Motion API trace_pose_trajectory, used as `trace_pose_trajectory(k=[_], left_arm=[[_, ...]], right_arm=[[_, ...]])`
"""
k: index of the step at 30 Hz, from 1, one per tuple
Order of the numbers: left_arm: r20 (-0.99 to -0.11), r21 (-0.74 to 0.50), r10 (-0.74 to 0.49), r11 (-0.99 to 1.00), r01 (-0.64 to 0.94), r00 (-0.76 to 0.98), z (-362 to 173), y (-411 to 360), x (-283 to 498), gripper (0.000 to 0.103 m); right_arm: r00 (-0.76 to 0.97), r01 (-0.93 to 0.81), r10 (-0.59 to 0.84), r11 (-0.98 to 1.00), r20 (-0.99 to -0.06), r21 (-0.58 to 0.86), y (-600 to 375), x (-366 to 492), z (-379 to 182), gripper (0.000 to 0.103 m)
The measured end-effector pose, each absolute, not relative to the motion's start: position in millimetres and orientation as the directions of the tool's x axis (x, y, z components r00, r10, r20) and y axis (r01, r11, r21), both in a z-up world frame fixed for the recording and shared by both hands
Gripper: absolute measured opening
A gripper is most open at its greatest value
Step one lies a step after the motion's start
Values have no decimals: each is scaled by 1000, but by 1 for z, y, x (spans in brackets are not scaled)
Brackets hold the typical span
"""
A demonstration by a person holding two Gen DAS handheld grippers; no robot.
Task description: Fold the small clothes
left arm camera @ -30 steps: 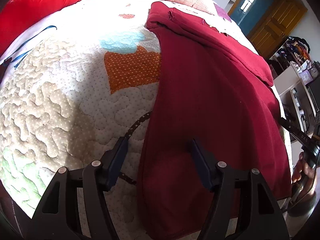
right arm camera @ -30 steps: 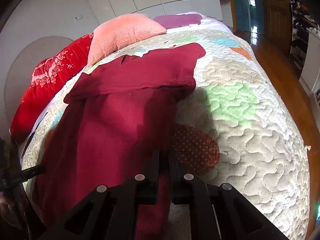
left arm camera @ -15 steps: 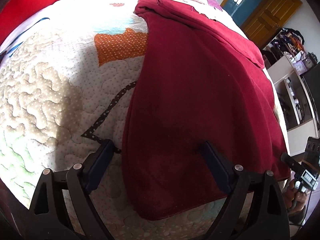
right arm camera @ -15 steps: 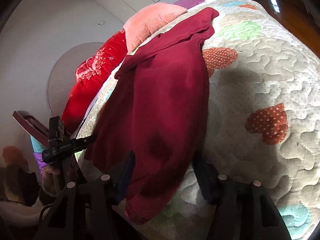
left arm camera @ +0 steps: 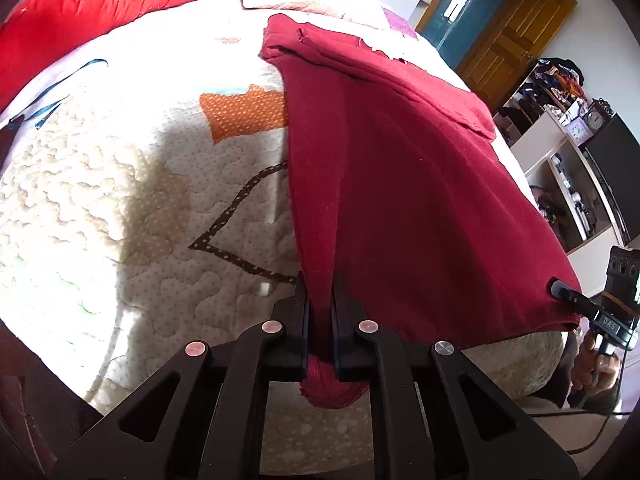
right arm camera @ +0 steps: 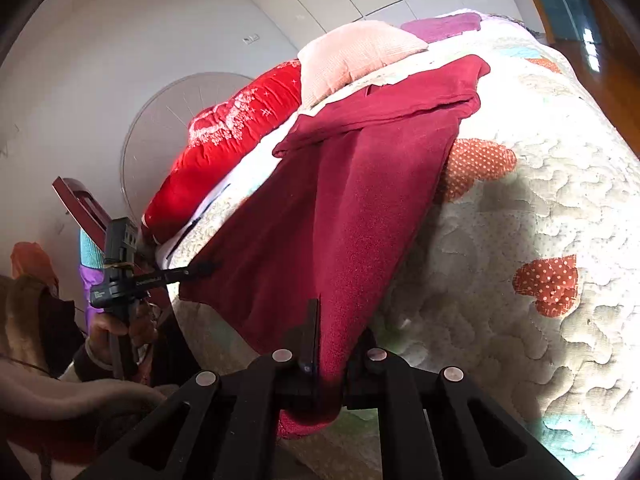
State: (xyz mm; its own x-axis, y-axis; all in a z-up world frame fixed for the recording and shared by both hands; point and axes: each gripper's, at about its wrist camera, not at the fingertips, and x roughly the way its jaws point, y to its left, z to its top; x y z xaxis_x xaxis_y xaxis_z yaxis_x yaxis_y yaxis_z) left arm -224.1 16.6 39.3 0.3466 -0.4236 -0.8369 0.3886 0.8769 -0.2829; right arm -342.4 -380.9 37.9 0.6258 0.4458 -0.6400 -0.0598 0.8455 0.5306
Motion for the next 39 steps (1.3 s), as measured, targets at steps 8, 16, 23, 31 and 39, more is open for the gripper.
trace_pose_trajectory(k=[8,16,23,31,39], left_arm=[[-856,-241,-375,899,366,356,40,10,-226,9],[-872,-222,-323,931,290,368,32,0,-221,53],[-881,-127,-245,946,297,404,28,-16,-220,55],[-874,-121,-241,948,293,421,23,-17,-218,63],[-877,-125,-243,948,292,415,23,-17,-217,64]], right_arm=[[596,-48,526,778,-607,626,-394,-346,24,44],[571,-75,542,783,-617,618,-387,-344,25,46],[566,-79,558,769,-607,634,-384,-342,26,46],[548,-78,574,760,-609,645,-383,-337,28,46],[528,-74,591,748,-610,660,-385,-335,29,46]])
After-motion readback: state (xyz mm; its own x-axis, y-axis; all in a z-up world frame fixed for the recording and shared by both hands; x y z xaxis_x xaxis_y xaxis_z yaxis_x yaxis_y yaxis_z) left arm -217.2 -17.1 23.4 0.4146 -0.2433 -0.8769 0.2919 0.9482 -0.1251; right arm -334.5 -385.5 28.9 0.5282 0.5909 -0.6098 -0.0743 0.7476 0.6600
